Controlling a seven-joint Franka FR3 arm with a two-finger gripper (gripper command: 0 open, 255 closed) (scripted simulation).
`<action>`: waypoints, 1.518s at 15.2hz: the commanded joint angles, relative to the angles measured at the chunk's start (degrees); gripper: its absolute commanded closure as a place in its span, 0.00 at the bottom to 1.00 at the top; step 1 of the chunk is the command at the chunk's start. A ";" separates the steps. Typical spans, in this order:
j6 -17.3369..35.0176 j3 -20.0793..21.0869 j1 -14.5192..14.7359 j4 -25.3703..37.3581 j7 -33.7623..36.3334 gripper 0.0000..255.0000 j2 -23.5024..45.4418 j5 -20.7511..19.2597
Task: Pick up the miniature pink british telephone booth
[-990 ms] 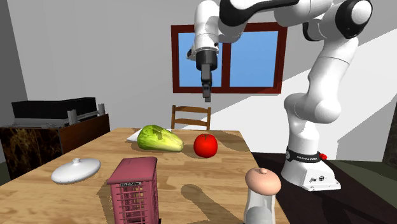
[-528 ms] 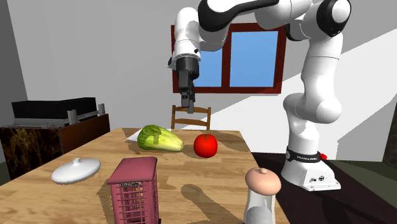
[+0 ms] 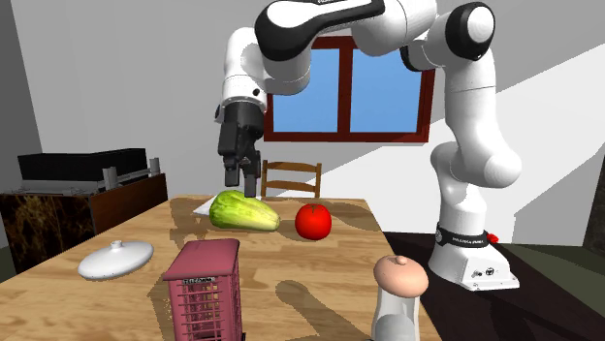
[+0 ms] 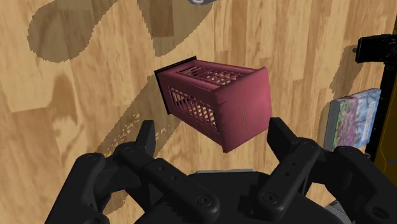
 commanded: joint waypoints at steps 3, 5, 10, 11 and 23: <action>0.69 1.17 1.18 8.58 0.74 0.00 8.57 1.82; 0.56 1.73 1.79 13.60 1.34 0.00 13.04 2.40; 1.99 2.12 2.24 15.70 0.74 0.00 16.53 3.01; 2.53 2.15 2.26 15.30 0.39 0.00 16.76 3.12; 4.41 2.22 2.25 13.91 -0.93 1.00 17.60 3.56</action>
